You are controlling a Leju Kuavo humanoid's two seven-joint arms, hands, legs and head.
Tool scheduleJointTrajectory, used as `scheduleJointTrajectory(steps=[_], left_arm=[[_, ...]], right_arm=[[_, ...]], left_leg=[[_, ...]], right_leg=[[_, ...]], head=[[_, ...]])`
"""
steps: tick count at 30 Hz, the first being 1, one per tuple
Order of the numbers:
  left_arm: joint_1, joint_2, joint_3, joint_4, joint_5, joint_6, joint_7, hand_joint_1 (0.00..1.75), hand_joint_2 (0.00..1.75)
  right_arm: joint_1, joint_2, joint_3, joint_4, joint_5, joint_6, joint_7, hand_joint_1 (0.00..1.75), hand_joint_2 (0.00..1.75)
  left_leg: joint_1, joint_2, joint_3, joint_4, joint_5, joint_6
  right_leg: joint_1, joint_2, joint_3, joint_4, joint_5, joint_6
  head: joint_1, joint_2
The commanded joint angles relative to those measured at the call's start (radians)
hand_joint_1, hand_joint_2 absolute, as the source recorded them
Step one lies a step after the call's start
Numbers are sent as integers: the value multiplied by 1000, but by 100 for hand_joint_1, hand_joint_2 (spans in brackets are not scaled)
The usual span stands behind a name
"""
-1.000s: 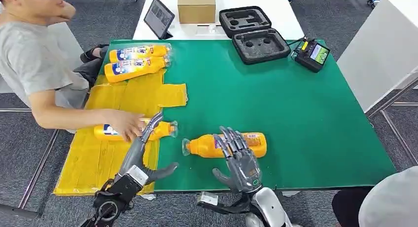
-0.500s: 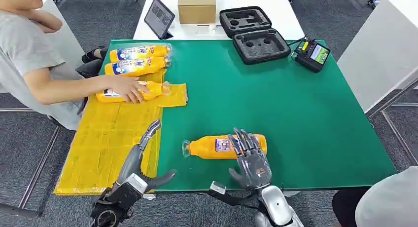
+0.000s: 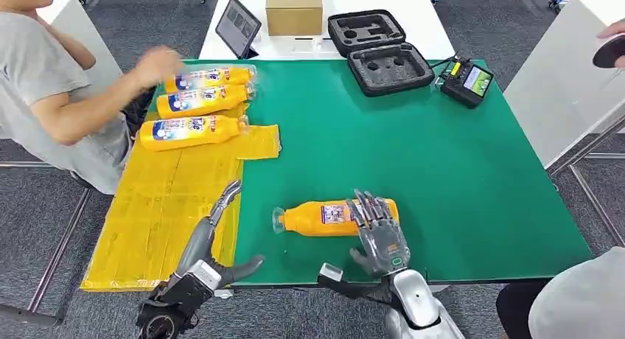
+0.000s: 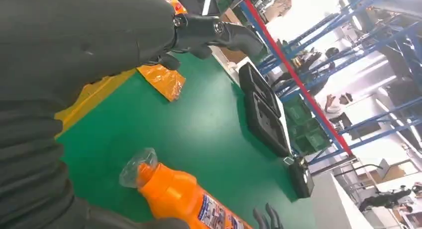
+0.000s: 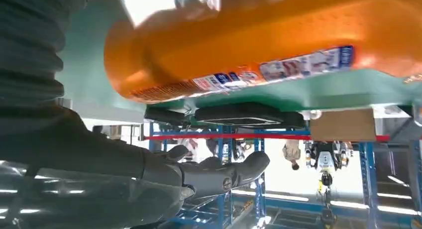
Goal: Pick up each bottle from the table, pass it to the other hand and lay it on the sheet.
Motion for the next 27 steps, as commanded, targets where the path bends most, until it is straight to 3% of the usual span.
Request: scheduleJointTrajectory(steps=[1, 19, 27], left_arm=[[-24, -29, -6, 51, -5, -5, 4, 0, 175], [-46, -25, -19, 61, -3, 7, 3, 0, 175], [-40, -17, -27, 51, -14, 27, 18, 0, 175]], right_arm=[[-230, 5, -15, 386, -28, -21, -26, 0, 175], [-337, 11, 3, 566, -65, -20, -99, 0, 175], [-386, 28, -3, 689, -168, 69, -172, 0, 175]], left_leg=[[1, 3, 5, -1, -1, -1], [1, -1, 5, -1, 0, -1], [1, 0, 7, 0, -1, -1]], right_leg=[[0, 5, 4, -1, 0, -1], [0, 1, 5, -1, -1, -1], [1, 2, 6, -1, 0, 0]], head=[[0, 0], [0, 0], [0, 0]])
